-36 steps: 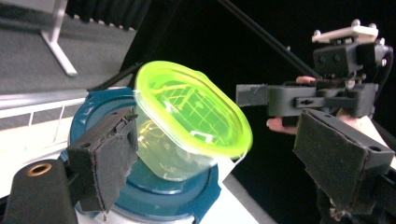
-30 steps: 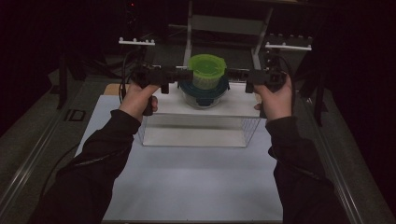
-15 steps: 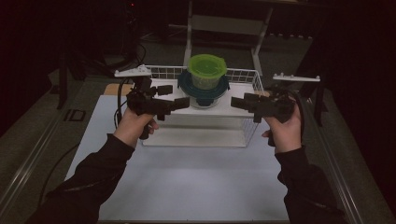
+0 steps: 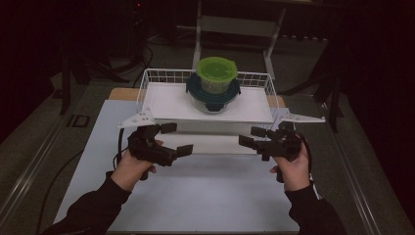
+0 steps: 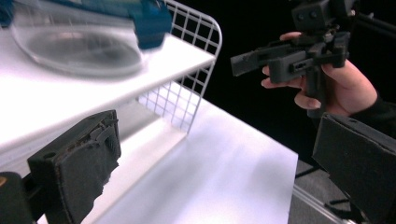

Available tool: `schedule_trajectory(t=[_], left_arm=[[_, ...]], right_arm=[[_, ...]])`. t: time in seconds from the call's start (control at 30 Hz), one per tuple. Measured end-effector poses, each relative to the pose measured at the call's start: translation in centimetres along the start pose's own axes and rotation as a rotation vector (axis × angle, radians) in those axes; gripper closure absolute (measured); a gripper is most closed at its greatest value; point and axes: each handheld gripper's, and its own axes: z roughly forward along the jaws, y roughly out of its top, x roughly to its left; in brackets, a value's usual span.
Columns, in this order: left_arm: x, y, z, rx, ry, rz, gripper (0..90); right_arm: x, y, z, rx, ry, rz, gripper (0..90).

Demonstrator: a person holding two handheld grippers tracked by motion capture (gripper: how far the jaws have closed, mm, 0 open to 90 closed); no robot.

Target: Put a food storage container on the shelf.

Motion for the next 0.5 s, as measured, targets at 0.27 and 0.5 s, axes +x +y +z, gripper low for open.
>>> schedule_trajectory(t=[0.27, 0.5], left_arm=[[-0.9, -3.1, 0.1, 0.041, -0.015, 0.026, 0.3], [-1.1, -6.3, 0.3, 0.070, -0.011, 0.041, 0.3]], right_arm=[[-0.8, -3.5, 0.4, 0.020, 0.002, 0.006, 20.8], [-1.4, -6.3, 0.9, 0.050, -0.009, 0.001, 19.6]])
